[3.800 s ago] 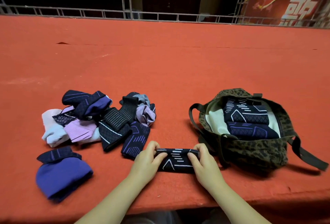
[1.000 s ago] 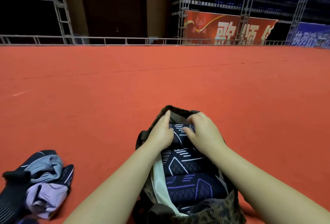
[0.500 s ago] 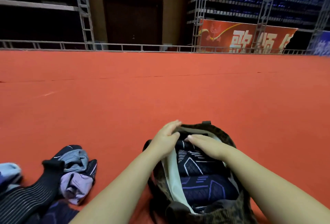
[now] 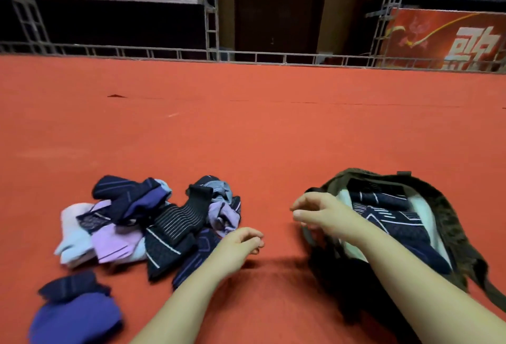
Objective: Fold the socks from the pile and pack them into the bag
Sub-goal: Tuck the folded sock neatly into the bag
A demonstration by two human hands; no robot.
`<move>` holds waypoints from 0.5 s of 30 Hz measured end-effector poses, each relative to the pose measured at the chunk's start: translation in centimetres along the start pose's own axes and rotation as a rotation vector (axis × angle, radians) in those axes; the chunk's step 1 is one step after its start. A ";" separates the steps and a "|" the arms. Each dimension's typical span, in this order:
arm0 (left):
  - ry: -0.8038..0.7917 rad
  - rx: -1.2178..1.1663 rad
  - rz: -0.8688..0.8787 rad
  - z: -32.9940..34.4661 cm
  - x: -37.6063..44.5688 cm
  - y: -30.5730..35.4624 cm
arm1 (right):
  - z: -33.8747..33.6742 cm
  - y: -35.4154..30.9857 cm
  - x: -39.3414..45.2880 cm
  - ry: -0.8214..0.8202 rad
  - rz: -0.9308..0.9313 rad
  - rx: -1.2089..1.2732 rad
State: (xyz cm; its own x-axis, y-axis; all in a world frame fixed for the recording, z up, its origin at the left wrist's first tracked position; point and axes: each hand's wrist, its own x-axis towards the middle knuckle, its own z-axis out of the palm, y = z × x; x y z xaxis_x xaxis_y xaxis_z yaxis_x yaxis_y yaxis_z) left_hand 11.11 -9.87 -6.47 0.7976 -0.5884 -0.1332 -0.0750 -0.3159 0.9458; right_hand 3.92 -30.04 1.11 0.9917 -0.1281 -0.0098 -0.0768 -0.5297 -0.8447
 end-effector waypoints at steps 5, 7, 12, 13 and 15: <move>0.093 -0.030 -0.080 -4.0 -4.0 -3.5 | 6.4 -0.6 1.7 -0.134 0.031 0.034; 0.131 -0.045 -0.095 -5.3 -4.9 -4.3 | 8.8 -0.7 2.2 -0.198 0.037 0.033; 0.292 -0.109 -0.149 -7.3 -6.0 -5.7 | 13.9 -0.2 2.8 -0.235 0.104 0.052; 0.317 -0.117 -0.157 -7.6 -6.1 -5.8 | 14.6 -0.1 3.0 -0.208 0.131 0.077; 0.400 -0.173 -0.154 -8.2 -6.1 -5.9 | 16.1 -0.4 3.6 -0.154 0.197 0.193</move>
State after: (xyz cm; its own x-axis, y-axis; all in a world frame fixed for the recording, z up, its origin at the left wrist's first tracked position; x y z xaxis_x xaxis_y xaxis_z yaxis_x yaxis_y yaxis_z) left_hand 11.58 1.69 -8.83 0.9623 -0.2005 -0.1836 0.1363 -0.2286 0.9639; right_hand 9.18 -16.79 -7.15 0.9647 -0.0762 -0.2522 -0.2630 -0.3362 -0.9043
